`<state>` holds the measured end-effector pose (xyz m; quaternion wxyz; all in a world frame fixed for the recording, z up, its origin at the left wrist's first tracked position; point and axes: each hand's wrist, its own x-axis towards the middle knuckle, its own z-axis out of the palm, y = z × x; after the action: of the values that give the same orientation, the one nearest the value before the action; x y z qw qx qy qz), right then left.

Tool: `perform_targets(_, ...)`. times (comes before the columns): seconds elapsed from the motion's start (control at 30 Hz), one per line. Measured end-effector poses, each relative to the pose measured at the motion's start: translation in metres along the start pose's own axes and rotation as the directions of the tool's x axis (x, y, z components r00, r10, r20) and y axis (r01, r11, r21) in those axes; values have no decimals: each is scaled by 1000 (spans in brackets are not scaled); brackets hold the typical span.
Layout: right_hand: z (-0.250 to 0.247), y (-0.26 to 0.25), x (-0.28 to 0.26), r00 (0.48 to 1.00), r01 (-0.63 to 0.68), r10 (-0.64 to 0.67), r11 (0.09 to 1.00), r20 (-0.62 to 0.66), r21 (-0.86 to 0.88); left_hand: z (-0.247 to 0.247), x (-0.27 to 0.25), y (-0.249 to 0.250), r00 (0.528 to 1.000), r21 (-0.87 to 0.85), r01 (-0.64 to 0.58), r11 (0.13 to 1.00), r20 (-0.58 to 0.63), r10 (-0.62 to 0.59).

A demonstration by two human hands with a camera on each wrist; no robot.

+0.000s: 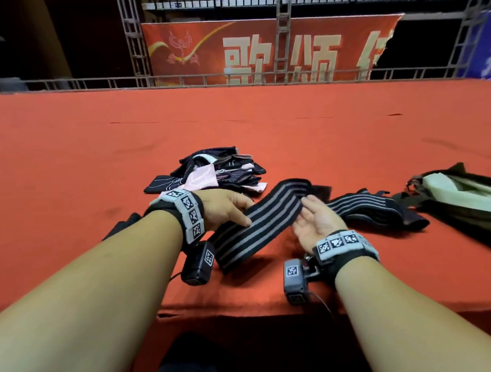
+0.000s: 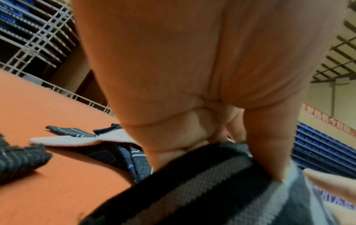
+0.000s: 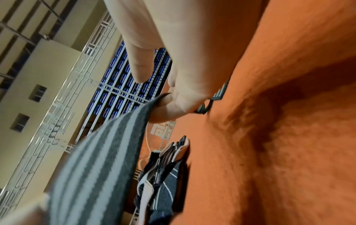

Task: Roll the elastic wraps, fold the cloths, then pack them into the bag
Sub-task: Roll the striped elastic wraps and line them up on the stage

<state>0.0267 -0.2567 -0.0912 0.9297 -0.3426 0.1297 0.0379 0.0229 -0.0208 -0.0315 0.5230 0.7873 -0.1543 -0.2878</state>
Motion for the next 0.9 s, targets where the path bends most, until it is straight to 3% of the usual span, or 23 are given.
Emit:
perform_targets(0.1,5,-10,12,998,55,-54,999,-43,5,-8,-1,-6,992,75,75,994,-107,-66)
perform_targets(0.2,-1,-23,27,993,32,-30,999,-111,11,-9,2,-12,980,139,186,973,-97,-173)
perform_targets(0.33,1,-43,12,992,70,-67,997,-106,22,-5,3,-23,940,376,340,862,-102,-326)
perform_targets(0.4,-6,-52,10,991,85,-81,996,-104,34,-5,0,-28,927,426,375,823,-179,-330)
perform_targets(0.47,-17,-59,9,986,121,-117,992,-121,24,-7,-2,-29,912,374,397,838,-258,-317)
perform_targets(0.57,-28,-70,9,976,114,-109,993,-188,17,-15,-9,-25,851,304,437,847,-443,-281)
perform_targets(0.63,-30,-73,10,964,143,-131,989,-231,38,-20,-14,-21,813,237,432,870,-520,-262)
perform_targets(0.77,-34,-70,13,910,269,-299,953,-288,-138,-23,-21,-13,810,86,331,940,-538,-236)
perform_targets(0.9,-32,-55,11,948,250,-290,934,-132,-255,-21,-21,-7,804,-86,156,984,-567,-177)
